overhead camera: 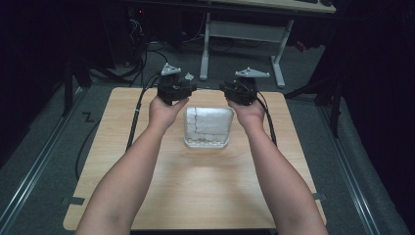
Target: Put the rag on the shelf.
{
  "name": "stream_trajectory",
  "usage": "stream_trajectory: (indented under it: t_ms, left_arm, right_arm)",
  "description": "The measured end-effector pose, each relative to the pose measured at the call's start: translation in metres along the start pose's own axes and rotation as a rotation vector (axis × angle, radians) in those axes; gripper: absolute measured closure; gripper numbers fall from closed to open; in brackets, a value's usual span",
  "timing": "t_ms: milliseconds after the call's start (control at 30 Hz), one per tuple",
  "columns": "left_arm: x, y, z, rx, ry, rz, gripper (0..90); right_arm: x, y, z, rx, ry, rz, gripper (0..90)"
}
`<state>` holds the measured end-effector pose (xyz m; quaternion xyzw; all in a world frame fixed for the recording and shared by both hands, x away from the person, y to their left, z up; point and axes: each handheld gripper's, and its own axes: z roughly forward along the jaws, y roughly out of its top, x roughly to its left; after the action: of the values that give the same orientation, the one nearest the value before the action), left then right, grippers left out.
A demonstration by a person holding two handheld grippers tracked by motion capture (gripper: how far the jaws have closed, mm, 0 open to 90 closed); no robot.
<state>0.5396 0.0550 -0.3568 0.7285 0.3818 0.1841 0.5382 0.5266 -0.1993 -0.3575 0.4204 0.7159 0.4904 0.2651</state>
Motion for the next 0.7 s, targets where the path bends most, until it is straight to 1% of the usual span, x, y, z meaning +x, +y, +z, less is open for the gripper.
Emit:
stream_trajectory:
  t_ms: [200,367,400,467,567,600,633,700]
  left_arm:
    - [0.001,-0.003,-0.007,-0.004,0.009,0.0,60.3]
    - [0.003,-0.009,-0.019,-0.02,0.009,-0.003,58.8]
    - [0.003,-0.011,-0.022,-0.028,0.008,-0.005,58.5]
    - [0.002,-0.015,-0.027,-0.03,0.004,-0.002,57.9]
    - [-0.001,-0.022,-0.031,-0.026,0.011,0.012,57.4]
    - [-0.002,-0.023,-0.033,-0.026,0.011,0.015,57.2]
    - [-0.003,-0.024,-0.035,-0.014,0.01,0.019,56.9]
    - [-0.006,-0.028,-0.039,-0.021,0.014,0.042,55.7]
  right_arm:
    - [0.001,-0.002,-0.004,-0.002,-0.001,-0.008,68.4]
    - [0.0,-0.011,-0.016,-0.013,-0.005,-0.017,66.2]
    - [0.0,-0.013,-0.018,-0.015,-0.006,-0.018,65.9]
    - [0.001,-0.017,-0.025,-0.019,-0.01,-0.027,64.7]
    - [0.001,-0.022,-0.032,-0.017,-0.014,-0.04,63.5]
    - [0.001,-0.023,-0.034,-0.015,-0.016,-0.038,63.2]
    - [0.0,-0.025,-0.037,-0.019,-0.016,-0.037,63.0]
    - [0.0,-0.027,-0.043,-0.024,-0.013,-0.033,62.3]
